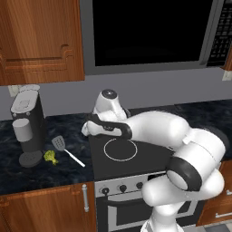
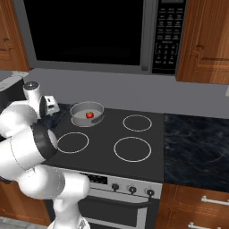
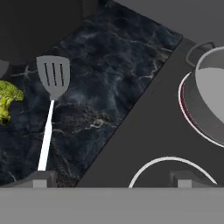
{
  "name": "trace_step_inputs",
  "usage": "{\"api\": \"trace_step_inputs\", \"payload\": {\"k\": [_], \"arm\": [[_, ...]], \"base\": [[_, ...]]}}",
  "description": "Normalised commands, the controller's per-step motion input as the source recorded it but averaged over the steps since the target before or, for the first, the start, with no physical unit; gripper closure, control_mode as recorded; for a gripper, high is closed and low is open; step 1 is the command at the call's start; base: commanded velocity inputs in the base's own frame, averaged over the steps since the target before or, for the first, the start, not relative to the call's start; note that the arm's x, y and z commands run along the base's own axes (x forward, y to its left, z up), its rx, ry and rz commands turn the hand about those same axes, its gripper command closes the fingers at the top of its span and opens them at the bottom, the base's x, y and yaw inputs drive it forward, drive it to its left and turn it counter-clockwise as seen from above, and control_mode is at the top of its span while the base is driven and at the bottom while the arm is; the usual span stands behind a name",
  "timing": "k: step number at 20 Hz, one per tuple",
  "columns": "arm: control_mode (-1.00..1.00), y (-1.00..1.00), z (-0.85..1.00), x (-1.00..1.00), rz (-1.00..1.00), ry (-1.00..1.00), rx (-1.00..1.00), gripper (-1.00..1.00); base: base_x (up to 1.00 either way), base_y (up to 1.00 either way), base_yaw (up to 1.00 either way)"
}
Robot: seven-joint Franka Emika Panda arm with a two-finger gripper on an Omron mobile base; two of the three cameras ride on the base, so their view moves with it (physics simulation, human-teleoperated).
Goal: Put the tomato and broccoli in the pot. Retrieve the spatula and lightly stir the vegetables in the pot.
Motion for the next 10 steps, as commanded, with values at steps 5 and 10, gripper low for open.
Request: {"api": "trace_step_inputs", "payload": {"k": [5, 10], "arm": [[-1.00, 1.00, -0.06, -0.98, 0.21, 0.02, -0.09, -1.00], [-1.00, 0.67, -0.29, -1.00, 0.31, 0.00, 0.00, -1.00]], "base": [[0.00, 0.00, 0.00], [0.00, 0.00, 0.00]]}}
